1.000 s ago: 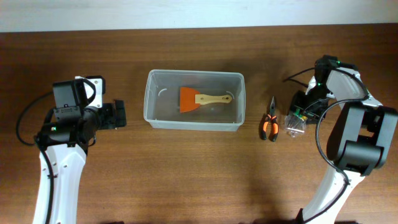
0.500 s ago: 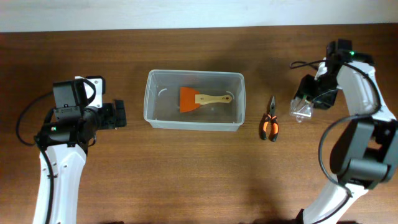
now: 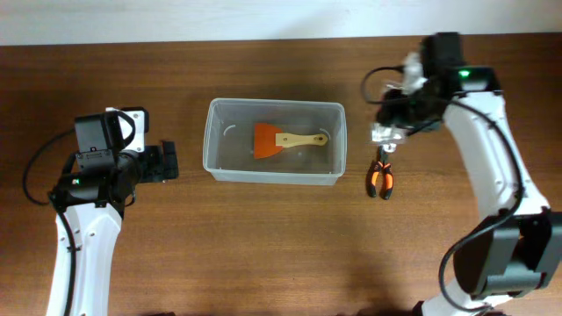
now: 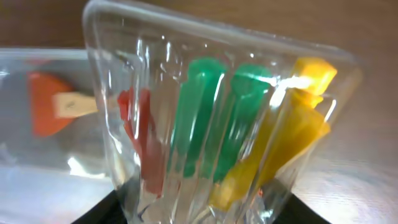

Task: Pack container
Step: 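Carry the screwdriver case into the container and release it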

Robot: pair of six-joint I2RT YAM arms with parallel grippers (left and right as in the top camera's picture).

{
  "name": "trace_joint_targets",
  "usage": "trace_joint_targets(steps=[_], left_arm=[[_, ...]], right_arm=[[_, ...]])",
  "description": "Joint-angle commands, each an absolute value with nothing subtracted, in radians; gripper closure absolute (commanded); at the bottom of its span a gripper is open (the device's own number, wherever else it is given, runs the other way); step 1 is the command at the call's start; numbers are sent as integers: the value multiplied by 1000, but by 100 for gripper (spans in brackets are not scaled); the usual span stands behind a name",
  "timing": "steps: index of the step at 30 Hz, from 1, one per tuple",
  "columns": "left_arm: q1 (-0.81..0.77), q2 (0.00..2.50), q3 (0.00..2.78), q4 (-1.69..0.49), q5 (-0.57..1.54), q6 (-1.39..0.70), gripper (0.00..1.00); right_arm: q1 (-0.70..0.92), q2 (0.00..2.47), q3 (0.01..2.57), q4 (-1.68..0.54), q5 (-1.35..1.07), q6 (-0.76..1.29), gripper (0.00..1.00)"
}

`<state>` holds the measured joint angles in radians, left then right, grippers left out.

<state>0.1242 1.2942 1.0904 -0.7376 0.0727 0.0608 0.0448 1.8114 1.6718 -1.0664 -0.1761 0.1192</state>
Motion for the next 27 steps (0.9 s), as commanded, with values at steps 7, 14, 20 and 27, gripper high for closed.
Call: trace_joint_targets(steps=[7, 14, 20, 27], left_arm=[[127, 1297, 1108, -735, 86, 76, 1], [127, 1297, 1108, -735, 86, 76, 1], [127, 1297, 1108, -735, 86, 76, 1], [127, 1297, 1108, -735, 86, 76, 1]], right_arm=[[262, 1773, 1695, -987, -188, -52, 48], [386, 1776, 1694, -905, -187, -175, 48], [424, 1828, 1694, -880, -171, -290, 48], [426, 1950, 1694, -881, -170, -500, 48]])
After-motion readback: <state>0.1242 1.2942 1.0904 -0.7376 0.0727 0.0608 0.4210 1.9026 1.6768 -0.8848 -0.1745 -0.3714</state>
